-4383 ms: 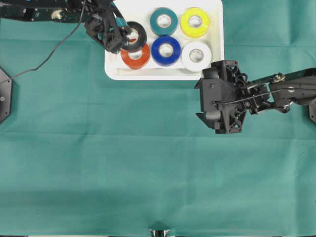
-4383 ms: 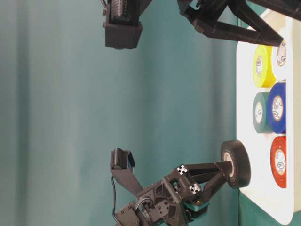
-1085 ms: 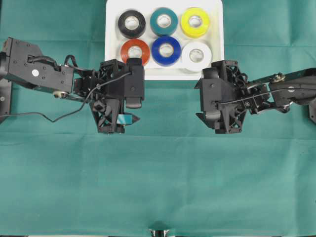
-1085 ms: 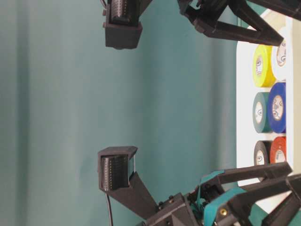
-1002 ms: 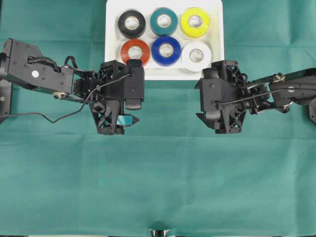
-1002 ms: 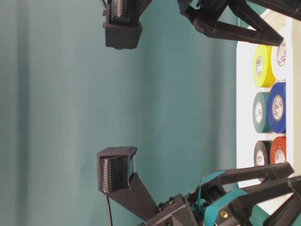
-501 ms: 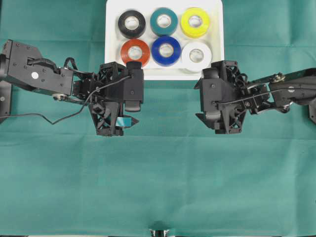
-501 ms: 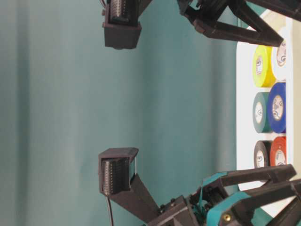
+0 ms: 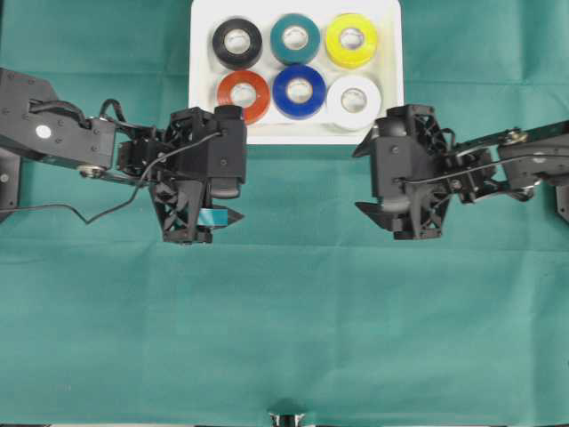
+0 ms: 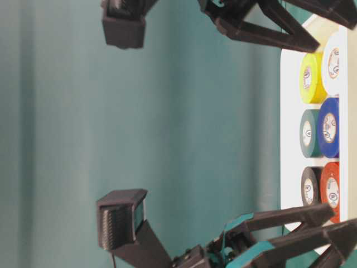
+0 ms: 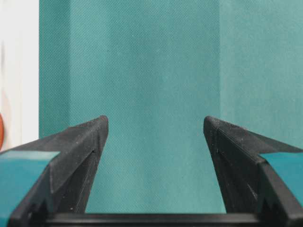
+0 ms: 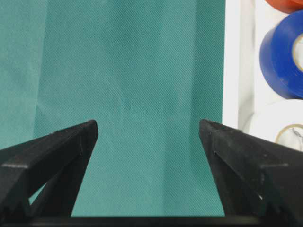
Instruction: Put the tape alternately from left to right into the white case.
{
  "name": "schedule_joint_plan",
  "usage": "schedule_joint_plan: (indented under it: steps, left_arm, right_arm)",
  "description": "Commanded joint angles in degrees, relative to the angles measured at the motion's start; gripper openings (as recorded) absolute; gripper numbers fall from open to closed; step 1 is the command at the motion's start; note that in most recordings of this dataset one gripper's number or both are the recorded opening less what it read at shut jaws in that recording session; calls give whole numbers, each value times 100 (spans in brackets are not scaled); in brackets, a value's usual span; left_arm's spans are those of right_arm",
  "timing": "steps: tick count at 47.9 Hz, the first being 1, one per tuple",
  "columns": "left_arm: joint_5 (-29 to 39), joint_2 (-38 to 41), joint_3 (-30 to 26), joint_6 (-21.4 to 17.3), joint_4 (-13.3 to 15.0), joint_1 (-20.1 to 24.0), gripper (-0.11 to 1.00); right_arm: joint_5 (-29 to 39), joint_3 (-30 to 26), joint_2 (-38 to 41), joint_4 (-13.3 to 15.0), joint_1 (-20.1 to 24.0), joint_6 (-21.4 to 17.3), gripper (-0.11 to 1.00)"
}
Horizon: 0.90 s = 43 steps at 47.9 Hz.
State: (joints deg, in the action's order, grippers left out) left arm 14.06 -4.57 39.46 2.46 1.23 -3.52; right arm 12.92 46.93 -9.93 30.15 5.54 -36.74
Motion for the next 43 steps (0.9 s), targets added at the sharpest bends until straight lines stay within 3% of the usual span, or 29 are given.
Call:
schedule_joint_plan:
  steps: [1, 23, 43]
  left_arm:
    - [-44, -237, -9, 0, 0, -18, 80]
    - [-88, -844, 439, 0, 0, -26, 80]
    - [-650, -1433, 1037, -18, 9, -18, 80]
  right_arm:
    - [-35, 35, -281, 9, 18, 0, 72]
    - [-246, 606, -1011, 9, 18, 9, 72]
    - [-580, 1063, -1802, 18, -53, 9, 72]
